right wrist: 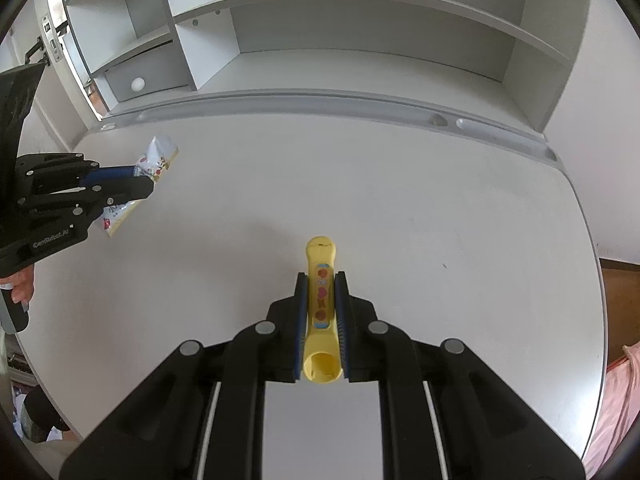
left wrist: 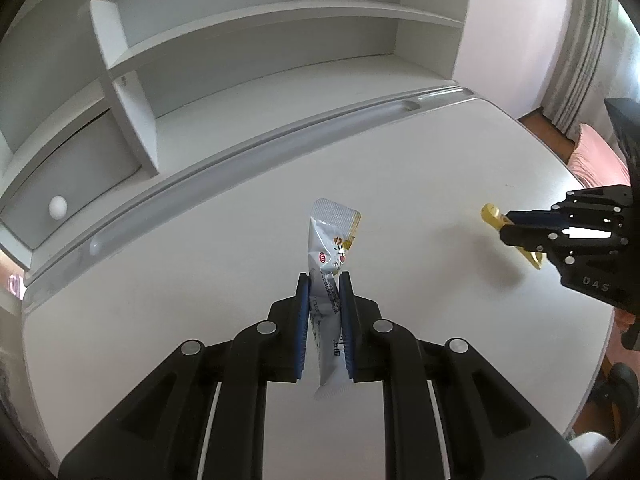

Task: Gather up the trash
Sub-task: 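Lift the held wrapper and yellow tube off the desk with both grippers, then carry both items over the wastebasket and open both grippers to drop them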

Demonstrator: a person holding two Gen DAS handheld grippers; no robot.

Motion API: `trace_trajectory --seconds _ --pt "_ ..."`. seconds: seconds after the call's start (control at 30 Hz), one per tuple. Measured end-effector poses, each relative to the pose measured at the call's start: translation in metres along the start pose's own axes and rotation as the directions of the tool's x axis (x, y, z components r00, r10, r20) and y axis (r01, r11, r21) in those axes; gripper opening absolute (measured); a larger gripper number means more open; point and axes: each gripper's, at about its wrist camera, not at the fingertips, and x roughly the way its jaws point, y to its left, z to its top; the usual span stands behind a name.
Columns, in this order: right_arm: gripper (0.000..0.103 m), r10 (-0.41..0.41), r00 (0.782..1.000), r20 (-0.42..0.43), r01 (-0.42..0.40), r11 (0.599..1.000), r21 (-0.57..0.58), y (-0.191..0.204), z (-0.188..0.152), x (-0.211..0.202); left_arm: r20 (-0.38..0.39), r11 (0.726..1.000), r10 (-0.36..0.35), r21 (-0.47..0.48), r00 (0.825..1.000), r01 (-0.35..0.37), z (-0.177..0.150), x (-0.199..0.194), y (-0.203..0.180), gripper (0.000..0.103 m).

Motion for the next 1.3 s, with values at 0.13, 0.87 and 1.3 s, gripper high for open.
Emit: trace_trajectory --seconds 0.13,0.87,1.3 --pt "0.014 -0.003 0.998 0.056 0.000 0.999 0.047 -0.018 -0.010 -0.024 0.033 0.998 -0.044 0.038 0.999 0.043 0.010 -0.011 -0.028 0.014" --pt "0.014 -0.122 0.992 -0.041 0.119 0.752 0.649 -0.247 -0.302 -0.149 -0.310 0.643 -0.458 0.532 0.833 0.552 -0.060 0.023 -0.438 0.014" --pt "0.014 0.192 0.950 -0.246 0.090 0.586 0.805 -0.290 -0.409 0.007 -0.535 0.753 -0.328 0.350 0.779 0.557 -0.143 0.205 -0.487 0.014"
